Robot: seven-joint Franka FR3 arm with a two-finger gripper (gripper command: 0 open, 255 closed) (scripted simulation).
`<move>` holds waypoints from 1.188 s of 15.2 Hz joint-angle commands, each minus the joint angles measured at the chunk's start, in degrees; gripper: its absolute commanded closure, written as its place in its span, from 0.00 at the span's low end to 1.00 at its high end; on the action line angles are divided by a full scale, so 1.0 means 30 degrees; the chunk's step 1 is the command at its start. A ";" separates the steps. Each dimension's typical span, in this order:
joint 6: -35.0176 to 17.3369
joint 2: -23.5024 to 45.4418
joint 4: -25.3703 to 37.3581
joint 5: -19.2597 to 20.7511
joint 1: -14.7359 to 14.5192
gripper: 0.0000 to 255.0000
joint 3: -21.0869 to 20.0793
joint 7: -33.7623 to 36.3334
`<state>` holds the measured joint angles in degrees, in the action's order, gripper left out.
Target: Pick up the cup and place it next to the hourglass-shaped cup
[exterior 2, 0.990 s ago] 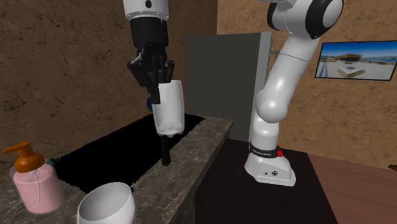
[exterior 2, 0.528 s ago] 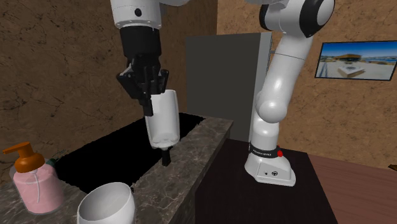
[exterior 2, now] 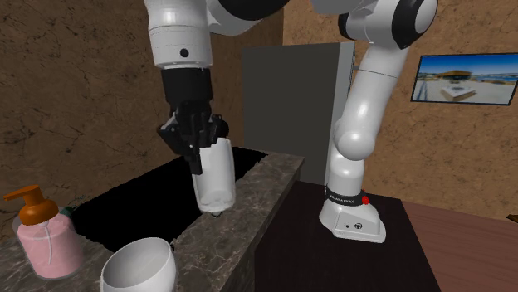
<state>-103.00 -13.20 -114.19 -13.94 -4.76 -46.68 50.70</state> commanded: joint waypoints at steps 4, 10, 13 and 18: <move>-0.1262 0.0194 -0.1084 0.0020 -0.0032 1.00 -0.0221 -0.0008; -0.2841 0.0623 -0.2314 0.0162 -0.0035 1.00 -0.0546 0.0068; -0.3644 0.0922 -0.2878 0.0295 -0.0023 1.00 -0.0727 0.0154; -0.5002 0.1554 -0.3742 0.0633 0.0021 1.00 -0.1047 0.0382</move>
<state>-116.90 -8.94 -124.66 -12.24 -4.72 -49.62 51.73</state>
